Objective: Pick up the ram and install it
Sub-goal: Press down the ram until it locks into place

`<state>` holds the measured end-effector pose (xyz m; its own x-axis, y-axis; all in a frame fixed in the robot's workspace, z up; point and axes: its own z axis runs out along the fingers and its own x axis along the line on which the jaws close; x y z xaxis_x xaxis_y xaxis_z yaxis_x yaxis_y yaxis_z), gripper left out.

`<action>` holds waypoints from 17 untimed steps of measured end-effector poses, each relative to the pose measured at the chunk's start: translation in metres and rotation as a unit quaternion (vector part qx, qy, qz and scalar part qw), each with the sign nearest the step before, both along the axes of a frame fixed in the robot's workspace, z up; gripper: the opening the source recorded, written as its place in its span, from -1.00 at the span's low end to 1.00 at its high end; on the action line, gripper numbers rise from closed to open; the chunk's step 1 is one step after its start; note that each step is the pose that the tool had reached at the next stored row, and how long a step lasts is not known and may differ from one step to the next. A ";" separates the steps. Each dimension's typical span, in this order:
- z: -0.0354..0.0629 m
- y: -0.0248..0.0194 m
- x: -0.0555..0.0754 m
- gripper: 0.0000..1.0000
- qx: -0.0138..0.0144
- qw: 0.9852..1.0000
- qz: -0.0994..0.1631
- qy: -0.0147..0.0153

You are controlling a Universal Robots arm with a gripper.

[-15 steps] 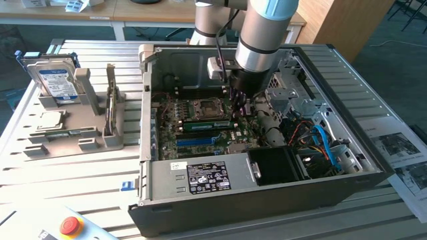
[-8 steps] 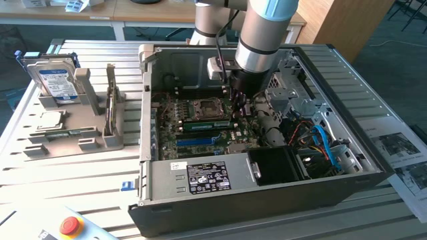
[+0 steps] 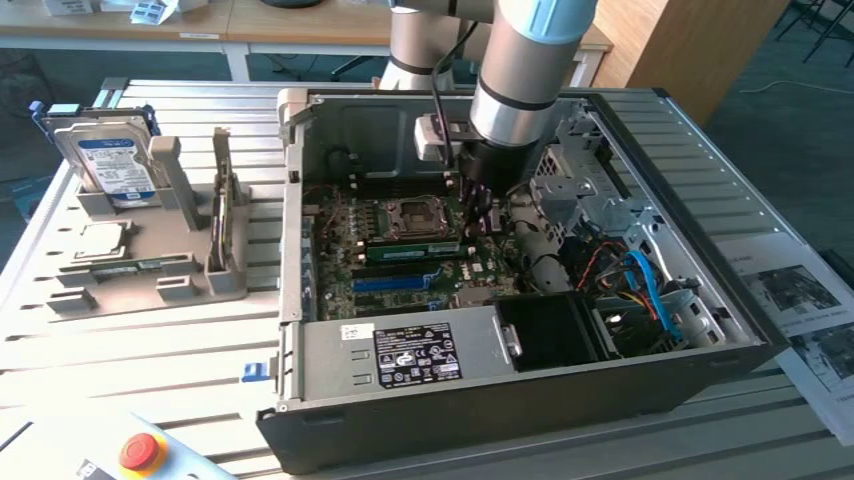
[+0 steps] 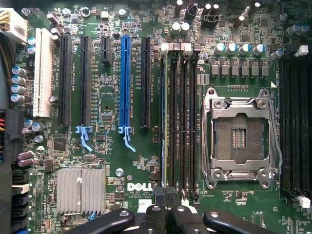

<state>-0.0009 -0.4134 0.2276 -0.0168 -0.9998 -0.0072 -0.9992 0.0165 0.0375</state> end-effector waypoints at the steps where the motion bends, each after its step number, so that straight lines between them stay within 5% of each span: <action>1: -0.0002 0.0000 0.000 -0.80 0.000 1.000 0.000 0.000; 17: -0.0033 0.0000 0.000 -0.80 0.000 1.000 0.000 0.000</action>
<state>-0.0009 -0.4134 0.2243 -0.0167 -0.9998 -0.0071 -0.9992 0.0165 0.0376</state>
